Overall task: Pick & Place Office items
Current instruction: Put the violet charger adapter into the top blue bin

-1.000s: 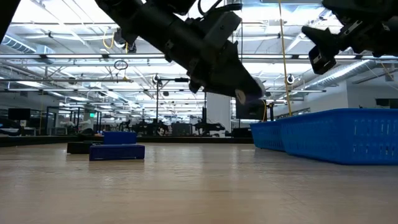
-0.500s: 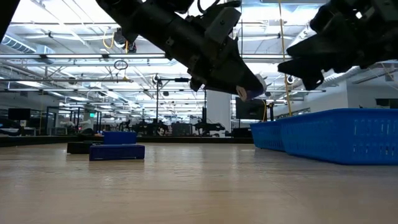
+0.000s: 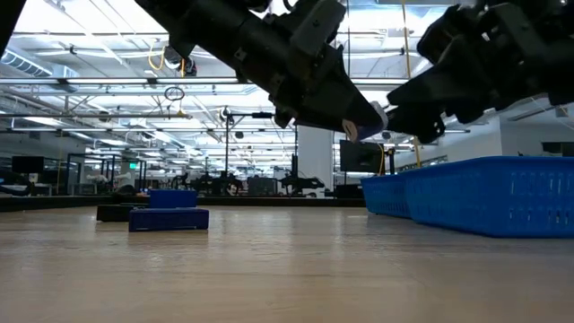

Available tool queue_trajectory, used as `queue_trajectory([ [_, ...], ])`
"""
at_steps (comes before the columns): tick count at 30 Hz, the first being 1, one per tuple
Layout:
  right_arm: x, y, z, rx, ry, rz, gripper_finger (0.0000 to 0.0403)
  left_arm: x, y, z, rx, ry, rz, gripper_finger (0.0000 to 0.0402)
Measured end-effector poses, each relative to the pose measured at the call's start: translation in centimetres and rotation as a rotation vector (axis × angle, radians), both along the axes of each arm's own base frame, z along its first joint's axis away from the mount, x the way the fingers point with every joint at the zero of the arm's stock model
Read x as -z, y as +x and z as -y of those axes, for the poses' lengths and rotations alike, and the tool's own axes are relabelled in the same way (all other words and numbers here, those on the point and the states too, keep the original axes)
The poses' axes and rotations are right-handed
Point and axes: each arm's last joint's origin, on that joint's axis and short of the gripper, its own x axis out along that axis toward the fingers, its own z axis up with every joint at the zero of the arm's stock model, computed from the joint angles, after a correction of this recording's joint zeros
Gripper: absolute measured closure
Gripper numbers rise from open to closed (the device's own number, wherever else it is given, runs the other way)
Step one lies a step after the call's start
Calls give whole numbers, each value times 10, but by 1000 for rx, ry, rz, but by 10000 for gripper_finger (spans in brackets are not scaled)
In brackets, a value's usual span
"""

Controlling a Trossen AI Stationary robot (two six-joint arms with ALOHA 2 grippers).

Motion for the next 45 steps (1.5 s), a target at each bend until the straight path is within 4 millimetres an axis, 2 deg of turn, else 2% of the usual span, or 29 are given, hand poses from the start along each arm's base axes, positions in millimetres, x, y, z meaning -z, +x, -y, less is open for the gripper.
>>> queue_trajectory([
  [6,5,14,1,-41,43,-38,146,0,0,2,-9,8,3,267],
  [10,4,21,1,-39,25,-30,166,0,0,2,-9,8,3,267],
  [18,-1,21,1,-52,21,-20,209,-1,-1,3,-3,6,2,267],
  [26,-1,21,0,-87,33,-26,193,-1,-2,8,2,3,0,267],
  [45,-1,20,-1,-131,65,-33,203,2,-4,13,11,-1,-25,267],
])
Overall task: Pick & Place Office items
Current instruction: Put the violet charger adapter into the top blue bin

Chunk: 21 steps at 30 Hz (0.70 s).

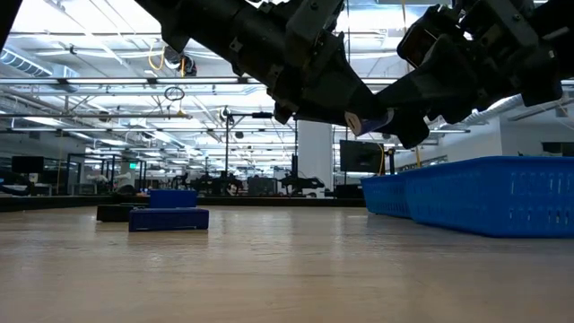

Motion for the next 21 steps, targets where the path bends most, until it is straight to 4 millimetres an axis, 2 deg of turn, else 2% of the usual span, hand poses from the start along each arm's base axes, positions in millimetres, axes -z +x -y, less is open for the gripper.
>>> queue_trajectory([
  [12,-1,0,0,1,7,1,203,0,0,0,1,-1,-1,267],
  [21,-13,-8,2,17,57,-23,206,-1,0,0,6,4,9,267],
])
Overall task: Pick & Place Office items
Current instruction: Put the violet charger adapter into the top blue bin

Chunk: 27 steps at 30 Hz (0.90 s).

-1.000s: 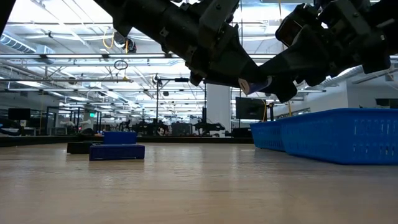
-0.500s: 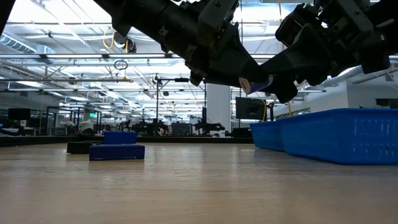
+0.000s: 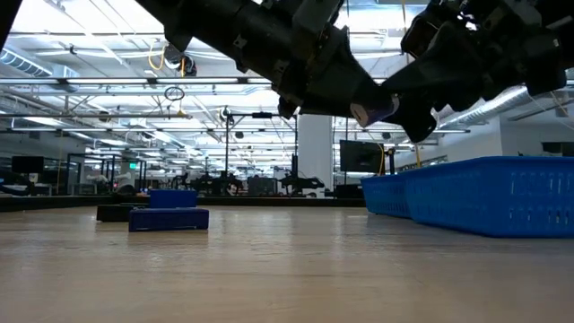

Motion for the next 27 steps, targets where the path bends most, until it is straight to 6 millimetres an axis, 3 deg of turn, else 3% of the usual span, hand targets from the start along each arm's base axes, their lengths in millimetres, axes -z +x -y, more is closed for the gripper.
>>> queue_trajectory([
  [5,-1,0,0,-3,12,-1,215,7,-2,-1,-6,15,-45,267],
  [16,1,-1,0,-6,-22,-12,241,1,0,0,-8,-5,1,267],
  [27,2,-1,2,33,-74,-13,187,-1,0,6,11,6,23,267],
])
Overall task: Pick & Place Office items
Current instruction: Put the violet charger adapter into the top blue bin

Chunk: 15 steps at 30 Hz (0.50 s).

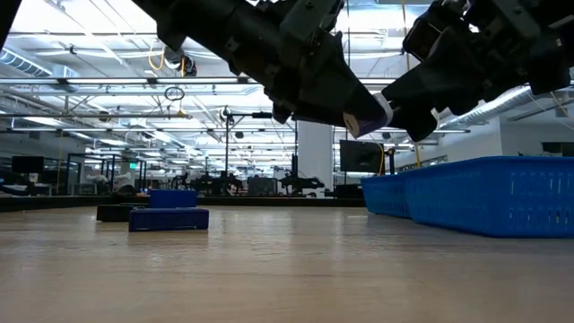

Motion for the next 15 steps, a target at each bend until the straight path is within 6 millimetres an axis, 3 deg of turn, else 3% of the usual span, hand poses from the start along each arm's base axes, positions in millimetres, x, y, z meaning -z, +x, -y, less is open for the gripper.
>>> queue_trajectory([
  [6,0,0,0,-2,0,0,170,-1,1,0,-2,6,17,267],
  [15,-2,0,-2,-10,5,20,183,-4,2,-2,-8,-1,42,267],
])
